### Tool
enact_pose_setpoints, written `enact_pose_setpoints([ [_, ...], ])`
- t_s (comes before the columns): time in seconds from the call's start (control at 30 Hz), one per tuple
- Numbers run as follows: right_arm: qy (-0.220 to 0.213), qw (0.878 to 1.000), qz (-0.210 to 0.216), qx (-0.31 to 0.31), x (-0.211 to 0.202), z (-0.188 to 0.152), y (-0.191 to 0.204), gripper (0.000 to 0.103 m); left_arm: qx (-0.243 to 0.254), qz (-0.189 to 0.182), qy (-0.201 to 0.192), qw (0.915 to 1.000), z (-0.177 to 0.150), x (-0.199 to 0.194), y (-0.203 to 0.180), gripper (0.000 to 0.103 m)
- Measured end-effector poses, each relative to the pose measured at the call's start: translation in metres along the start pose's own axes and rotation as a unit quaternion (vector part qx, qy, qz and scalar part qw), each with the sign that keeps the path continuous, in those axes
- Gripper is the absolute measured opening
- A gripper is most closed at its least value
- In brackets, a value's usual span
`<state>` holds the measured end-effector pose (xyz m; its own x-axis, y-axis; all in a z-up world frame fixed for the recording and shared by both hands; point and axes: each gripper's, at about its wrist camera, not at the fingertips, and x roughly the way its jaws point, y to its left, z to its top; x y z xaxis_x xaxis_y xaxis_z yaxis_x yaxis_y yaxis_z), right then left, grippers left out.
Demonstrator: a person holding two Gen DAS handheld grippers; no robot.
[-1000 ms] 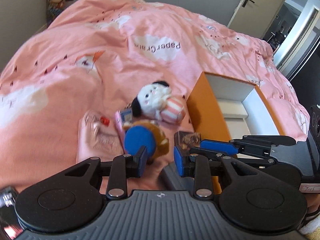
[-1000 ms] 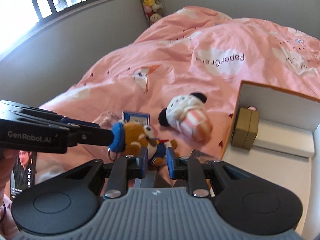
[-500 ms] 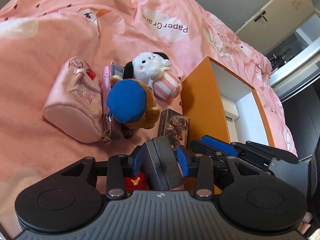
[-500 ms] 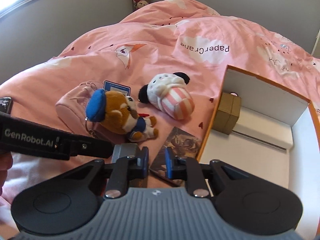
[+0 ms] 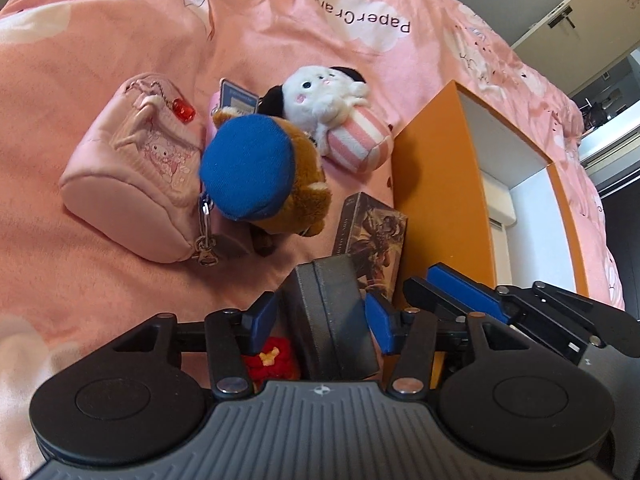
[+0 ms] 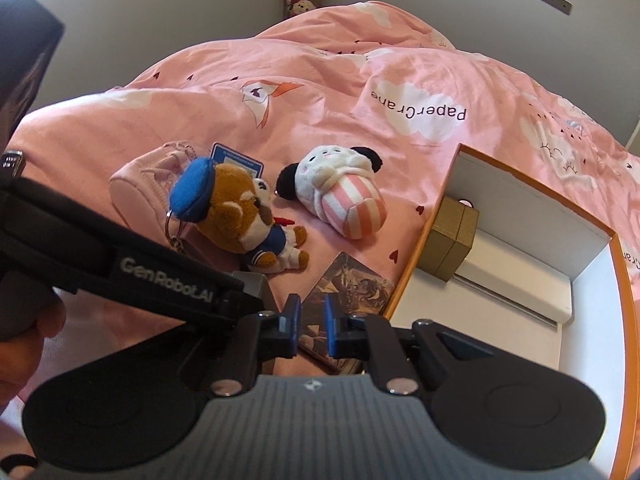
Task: Organize objects
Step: 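Grasp the dark grey case with the left tool, then lift the dark grey case with the left tool toward the shoebox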
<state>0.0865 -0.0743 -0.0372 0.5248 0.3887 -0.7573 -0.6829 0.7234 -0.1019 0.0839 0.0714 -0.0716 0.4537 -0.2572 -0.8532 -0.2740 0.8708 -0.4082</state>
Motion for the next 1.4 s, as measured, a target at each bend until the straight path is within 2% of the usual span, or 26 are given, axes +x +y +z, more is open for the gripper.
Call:
enact_pose_setpoints([
  [0.13,0.003,1.0,0.007,0.001,0.001,0.001,-0.001,0.012,0.004,-0.01,-0.001,0.9999,0.0,0.001,0.001,0.037],
  [0.23,0.008,1.0,0.007,-0.013,0.002,0.001,0.002,0.012,0.008,-0.013,-0.009,0.9998,-0.004,-0.004,0.001,0.035],
  [0.27,0.011,1.0,0.006,-0.02,0.003,0.002,0.003,0.012,0.006,-0.019,-0.013,0.9997,-0.005,-0.005,0.002,0.026],
  [0.3,0.015,1.0,0.007,-0.026,0.004,0.002,0.004,0.013,0.012,-0.016,-0.02,0.9996,-0.006,-0.009,0.002,0.004],
  [0.33,0.02,0.999,0.009,-0.035,0.006,0.003,0.006,0.014,0.022,-0.002,-0.037,0.9991,-0.007,-0.014,0.001,0.0],
  [0.43,0.035,0.998,0.015,-0.055,0.011,0.006,0.011,0.021,0.051,0.022,-0.076,0.9956,-0.007,-0.027,-0.002,0.0],
  [0.5,0.045,0.997,0.012,-0.064,0.015,0.009,0.013,0.024,0.049,0.018,-0.07,0.9962,-0.007,-0.029,0.001,0.0],
  [0.57,0.049,0.996,0.005,-0.075,0.016,0.012,0.013,0.026,0.025,-0.01,-0.049,0.9984,-0.006,-0.026,0.008,0.0],
  [0.67,0.057,0.994,0.002,-0.095,0.016,0.012,0.015,0.026,-0.005,-0.03,-0.041,0.9987,-0.005,-0.025,0.018,0.014],
  [0.7,0.058,0.993,0.001,-0.1,0.015,0.011,0.015,0.026,-0.015,-0.035,-0.04,0.9985,-0.005,-0.025,0.02,0.028],
  [0.73,0.058,0.993,0.002,-0.105,0.014,0.01,0.016,0.026,-0.027,-0.045,-0.039,0.9979,-0.005,-0.026,0.023,0.037],
  [0.83,0.058,0.991,0.003,-0.12,0.012,0.007,0.019,0.026,-0.05,-0.061,-0.029,0.9965,-0.005,-0.022,0.029,0.051],
  [1.0,0.051,0.991,-0.001,-0.124,0.01,0.005,0.018,0.026,-0.074,-0.055,-0.015,0.9957,-0.006,-0.011,0.034,0.06],
  [1.1,0.047,0.992,-0.003,-0.119,0.01,0.005,0.018,0.026,-0.082,-0.05,-0.013,0.9953,-0.006,-0.007,0.034,0.062],
  [1.2,0.046,0.991,-0.001,-0.125,0.011,0.004,0.02,0.027,-0.097,-0.079,-0.01,0.9922,-0.005,-0.006,0.032,0.065],
  [1.3,0.054,0.988,0.009,-0.142,0.013,0.002,0.023,0.027,-0.095,-0.074,-0.02,0.9925,-0.003,-0.007,0.028,0.066],
  [1.4,0.065,0.987,0.017,-0.143,0.016,0.002,0.025,0.025,-0.1,-0.079,-0.015,0.9917,-0.003,-0.007,0.028,0.066],
])
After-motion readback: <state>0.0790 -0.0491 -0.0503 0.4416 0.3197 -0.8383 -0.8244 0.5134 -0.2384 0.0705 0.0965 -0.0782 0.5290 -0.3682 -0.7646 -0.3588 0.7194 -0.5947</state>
